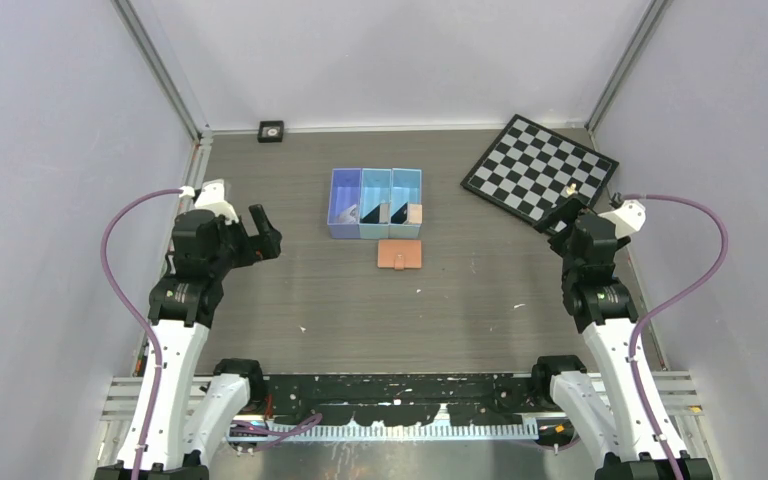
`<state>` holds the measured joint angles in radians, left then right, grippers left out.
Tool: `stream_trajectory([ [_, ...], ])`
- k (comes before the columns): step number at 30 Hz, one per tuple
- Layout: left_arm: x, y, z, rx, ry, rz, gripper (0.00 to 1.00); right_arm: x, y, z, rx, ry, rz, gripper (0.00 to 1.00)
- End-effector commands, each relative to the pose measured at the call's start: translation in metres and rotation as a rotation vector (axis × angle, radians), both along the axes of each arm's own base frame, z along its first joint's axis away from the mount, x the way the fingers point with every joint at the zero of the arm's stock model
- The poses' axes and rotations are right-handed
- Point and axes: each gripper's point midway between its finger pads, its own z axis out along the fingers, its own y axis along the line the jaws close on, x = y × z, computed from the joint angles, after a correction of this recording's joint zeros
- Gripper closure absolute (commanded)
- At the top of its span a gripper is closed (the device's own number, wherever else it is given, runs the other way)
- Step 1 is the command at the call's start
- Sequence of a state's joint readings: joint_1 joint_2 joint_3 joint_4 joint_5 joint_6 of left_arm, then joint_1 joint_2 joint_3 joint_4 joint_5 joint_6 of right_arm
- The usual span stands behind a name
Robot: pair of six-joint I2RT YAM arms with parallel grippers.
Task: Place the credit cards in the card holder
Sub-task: Open the card holder at the center of the board.
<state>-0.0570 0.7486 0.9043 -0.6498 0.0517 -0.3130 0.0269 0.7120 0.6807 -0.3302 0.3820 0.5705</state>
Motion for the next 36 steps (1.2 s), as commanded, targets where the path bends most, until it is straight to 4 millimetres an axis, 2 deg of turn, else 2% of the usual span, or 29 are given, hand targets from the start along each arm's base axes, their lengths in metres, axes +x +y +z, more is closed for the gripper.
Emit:
stream_trajectory([
  [1, 0.001, 0.002, 0.009, 0.013, -0.027, 0.006, 0.00, 0.006, 0.010, 0.019, 0.002, -0.050, 0.060, 0.04],
  [8, 0.001, 0.003, -0.003, 0.019, 0.010, 0.009, 0.00, 0.013, 0.031, 0.016, 0.031, -0.038, 0.183, 0.05],
  [13, -0.003, -0.024, -0.010, -0.057, 0.029, -0.126, 0.00, 0.021, 0.062, 0.004, 0.105, 0.012, 0.337, 0.11],
  [16, -0.003, -0.038, -0.017, -0.118, 0.060, -0.174, 0.00, 0.024, 0.093, -0.006, 0.205, 0.056, 0.482, 0.18],
  [20, -0.004, -0.057, -0.025, -0.175, 0.106, -0.238, 0.00, 0.023, 0.122, -0.029, 0.329, 0.148, 0.591, 0.25],
  [27, -0.007, -0.107, -0.047, -0.289, 0.147, -0.321, 0.02, 0.012, 0.169, -0.068, 0.421, 0.287, 0.709, 0.32],
  [32, -0.011, -0.155, -0.080, -0.382, 0.204, -0.379, 0.04, 0.018, 0.212, -0.081, 0.467, 0.301, 0.784, 0.36],
  [36, -0.008, -0.181, -0.100, -0.470, 0.220, -0.388, 0.08, 0.028, 0.247, -0.095, 0.488, 0.338, 0.832, 0.42],
])
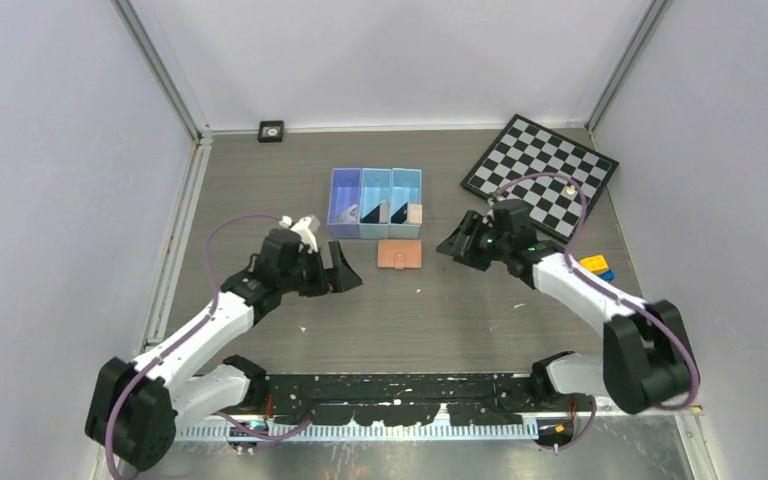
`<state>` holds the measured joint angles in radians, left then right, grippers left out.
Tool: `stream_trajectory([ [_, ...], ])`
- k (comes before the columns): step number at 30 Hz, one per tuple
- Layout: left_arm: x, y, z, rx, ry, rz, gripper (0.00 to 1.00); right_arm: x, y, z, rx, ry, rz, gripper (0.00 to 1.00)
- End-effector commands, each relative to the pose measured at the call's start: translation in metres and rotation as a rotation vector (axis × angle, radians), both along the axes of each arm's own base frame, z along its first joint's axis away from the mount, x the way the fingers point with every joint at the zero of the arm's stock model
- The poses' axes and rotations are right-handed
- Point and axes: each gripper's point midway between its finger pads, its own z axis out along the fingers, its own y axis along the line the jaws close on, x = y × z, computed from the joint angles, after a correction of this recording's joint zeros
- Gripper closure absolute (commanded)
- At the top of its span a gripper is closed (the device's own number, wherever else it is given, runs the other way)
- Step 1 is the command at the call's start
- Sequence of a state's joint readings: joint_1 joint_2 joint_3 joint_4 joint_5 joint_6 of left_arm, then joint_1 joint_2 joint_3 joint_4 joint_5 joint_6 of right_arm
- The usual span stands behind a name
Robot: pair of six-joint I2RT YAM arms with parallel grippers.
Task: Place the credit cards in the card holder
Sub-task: Open the card holder at the center of the board.
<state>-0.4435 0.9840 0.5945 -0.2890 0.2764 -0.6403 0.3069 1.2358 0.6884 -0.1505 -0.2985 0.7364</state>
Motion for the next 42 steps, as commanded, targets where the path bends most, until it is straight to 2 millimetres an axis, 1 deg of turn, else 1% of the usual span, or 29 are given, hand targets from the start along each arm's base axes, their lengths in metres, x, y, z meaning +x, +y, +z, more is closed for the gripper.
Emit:
stream_trajectory([
  [1, 0.024, -0.033, 0.013, -0.164, -0.067, 0.035, 0.10, 0.025, 0.044, 0.011, 0.087, -0.054, 0.045, 0.44],
  [5, 0.033, -0.041, -0.007, -0.167, -0.042, 0.033, 0.17, 0.040, 0.062, -0.011, 0.074, -0.026, 0.055, 0.48],
  [8, 0.040, -0.049, -0.019, -0.165, -0.024, 0.018, 0.23, 0.049, 0.066, -0.030, 0.060, -0.004, 0.038, 0.51],
  [10, 0.046, -0.054, -0.025, -0.163, -0.021, 0.008, 0.27, 0.054, 0.068, -0.037, 0.060, 0.003, 0.033, 0.52],
  [13, 0.057, -0.058, -0.039, -0.144, -0.020, 0.015, 0.31, 0.060, 0.072, -0.047, 0.054, 0.014, 0.032, 0.54],
  [16, 0.068, -0.064, -0.050, -0.124, -0.010, 0.013, 0.38, 0.064, 0.073, -0.056, 0.044, 0.028, 0.031, 0.55],
  [19, 0.076, -0.073, -0.059, -0.114, -0.005, -0.006, 0.44, 0.066, 0.074, -0.062, 0.041, 0.039, 0.030, 0.56],
  [23, 0.085, -0.081, -0.067, -0.082, -0.019, -0.031, 0.47, 0.067, 0.075, -0.067, 0.036, 0.043, 0.032, 0.57],
  [30, 0.093, -0.091, -0.086, 0.010, -0.041, -0.071, 0.50, 0.068, 0.077, -0.076, 0.024, 0.056, 0.054, 0.58],
  [33, 0.093, -0.098, -0.092, 0.050, -0.053, -0.109, 0.51, 0.067, 0.076, -0.079, 0.009, 0.058, 0.062, 0.58],
  [35, 0.091, -0.106, -0.094, 0.063, -0.064, -0.149, 0.53, 0.067, 0.075, -0.079, -0.002, 0.059, 0.072, 0.58],
  [37, 0.084, -0.116, -0.094, 0.069, -0.078, -0.202, 0.55, 0.064, 0.075, -0.079, -0.012, 0.063, 0.084, 0.58],
  [39, 0.074, -0.125, -0.095, 0.078, -0.095, -0.259, 0.56, 0.061, 0.075, -0.079, -0.023, 0.063, 0.105, 0.58],
  [42, 0.051, -0.140, -0.094, 0.075, -0.110, -0.360, 0.57, 0.051, 0.077, -0.079, -0.044, 0.067, 0.152, 0.58],
])
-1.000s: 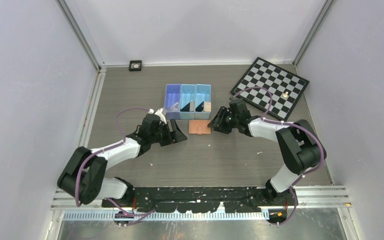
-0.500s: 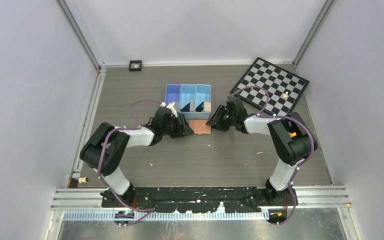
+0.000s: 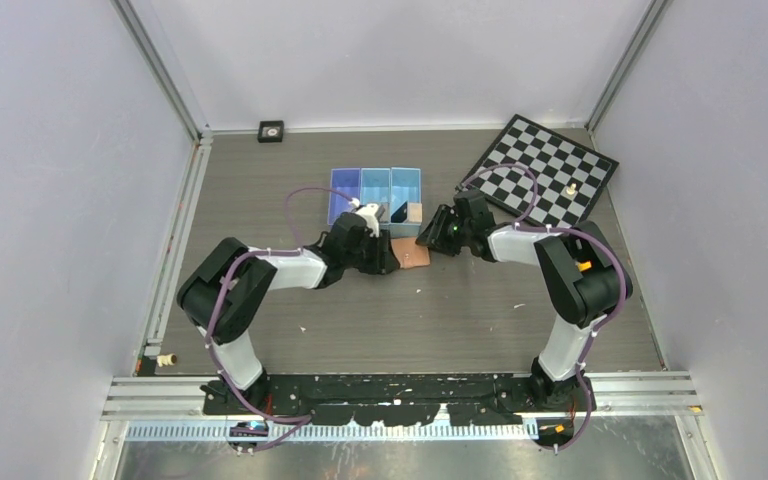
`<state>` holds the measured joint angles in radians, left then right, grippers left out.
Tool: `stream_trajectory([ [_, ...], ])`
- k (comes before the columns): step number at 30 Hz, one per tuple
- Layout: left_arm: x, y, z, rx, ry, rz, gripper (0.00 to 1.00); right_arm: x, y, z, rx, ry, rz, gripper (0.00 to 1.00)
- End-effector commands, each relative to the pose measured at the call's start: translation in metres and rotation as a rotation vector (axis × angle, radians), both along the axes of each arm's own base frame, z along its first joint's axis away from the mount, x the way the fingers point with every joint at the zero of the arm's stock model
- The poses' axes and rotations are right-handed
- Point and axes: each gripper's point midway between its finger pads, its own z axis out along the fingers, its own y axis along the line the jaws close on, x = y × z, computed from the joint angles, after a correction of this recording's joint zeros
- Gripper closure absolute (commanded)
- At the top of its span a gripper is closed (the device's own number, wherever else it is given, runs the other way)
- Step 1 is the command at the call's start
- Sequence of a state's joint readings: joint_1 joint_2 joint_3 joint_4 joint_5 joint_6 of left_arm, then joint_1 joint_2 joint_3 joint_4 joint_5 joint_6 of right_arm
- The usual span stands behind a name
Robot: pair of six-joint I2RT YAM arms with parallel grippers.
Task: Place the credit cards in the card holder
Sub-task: Open the card holder at the center of the board.
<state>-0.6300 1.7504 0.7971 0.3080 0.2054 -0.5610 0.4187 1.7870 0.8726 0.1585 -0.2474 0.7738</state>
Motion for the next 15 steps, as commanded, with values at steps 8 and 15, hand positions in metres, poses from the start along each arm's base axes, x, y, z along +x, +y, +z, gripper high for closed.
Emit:
stream_trajectory([
  [8, -0.107, -0.054, -0.001, 0.000, 0.019, -0.353, 0.58, -0.064, 0.029, 0.006, -0.077, 0.031, 0.279, 0.59],
  [15, -0.170, -0.042, 0.009, 0.035, 0.085, -0.403, 0.54, -0.098, 0.038, 0.019, -0.146, 0.003, 0.377, 0.56],
])
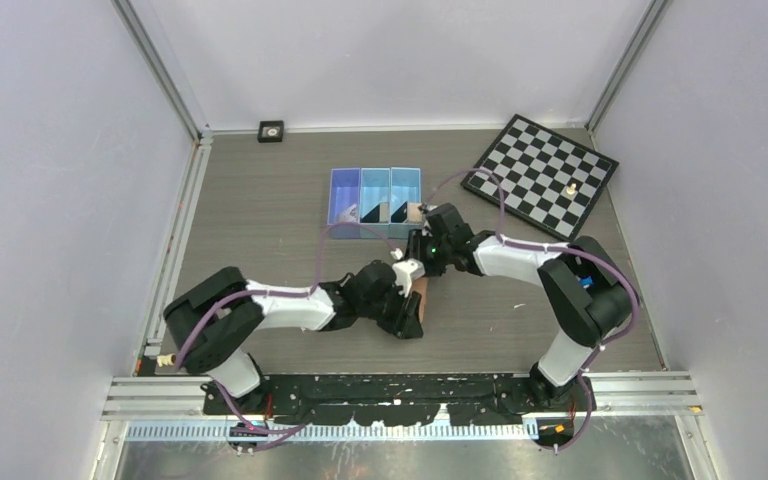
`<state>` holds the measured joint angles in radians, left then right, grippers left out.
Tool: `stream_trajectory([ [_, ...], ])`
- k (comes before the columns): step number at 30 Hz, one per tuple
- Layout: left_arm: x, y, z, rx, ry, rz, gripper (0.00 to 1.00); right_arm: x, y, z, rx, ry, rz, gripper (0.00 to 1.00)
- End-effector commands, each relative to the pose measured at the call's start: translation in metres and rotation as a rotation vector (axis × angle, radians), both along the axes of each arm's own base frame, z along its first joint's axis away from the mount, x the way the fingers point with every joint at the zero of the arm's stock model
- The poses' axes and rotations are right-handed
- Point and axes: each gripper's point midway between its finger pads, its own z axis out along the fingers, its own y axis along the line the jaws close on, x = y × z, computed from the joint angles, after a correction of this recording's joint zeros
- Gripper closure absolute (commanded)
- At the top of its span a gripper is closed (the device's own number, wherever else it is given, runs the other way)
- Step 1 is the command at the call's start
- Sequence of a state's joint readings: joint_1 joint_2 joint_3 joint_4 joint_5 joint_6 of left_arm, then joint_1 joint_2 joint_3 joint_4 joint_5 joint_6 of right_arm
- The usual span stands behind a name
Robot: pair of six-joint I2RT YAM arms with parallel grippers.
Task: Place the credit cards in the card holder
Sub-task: Open the card holder at the center of the board.
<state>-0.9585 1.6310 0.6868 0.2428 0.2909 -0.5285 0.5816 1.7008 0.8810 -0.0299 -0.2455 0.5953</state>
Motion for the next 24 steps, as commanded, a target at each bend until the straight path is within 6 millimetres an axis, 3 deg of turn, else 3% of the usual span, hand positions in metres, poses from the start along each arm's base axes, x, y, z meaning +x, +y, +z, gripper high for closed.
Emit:
stream_trajectory([
  [1, -0.025, 0.019, 0.019, 0.018, 0.021, 0.018, 0.53, -0.034, 0.002, 0.019, -0.020, 0.007, 0.083, 0.55],
  [5, -0.024, 0.050, 0.038, 0.060, -0.011, 0.124, 0.47, -0.023, -0.030, 0.040, -0.118, -0.067, -0.080, 0.43],
  [8, -0.010, 0.072, 0.053, 0.089, -0.073, 0.253, 0.41, -0.020, -0.049, 0.058, -0.160, -0.109, -0.167, 0.36],
  [11, 0.002, 0.083, 0.063, 0.085, -0.120, 0.329, 0.32, -0.034, -0.040, 0.074, -0.069, -0.114, -0.113, 0.34],
  [14, 0.013, 0.089, 0.056, 0.100, -0.103, 0.372, 0.33, -0.051, -0.024, 0.078, 0.023, -0.105, -0.012, 0.37],
  [19, 0.024, 0.082, 0.038, 0.131, -0.037, 0.381, 0.40, -0.075, -0.008, 0.067, 0.074, -0.024, 0.133, 0.46],
  [24, 0.031, 0.078, 0.020, 0.190, -0.029, 0.371, 0.44, -0.081, -0.001, 0.053, 0.073, 0.023, 0.198, 0.50],
])
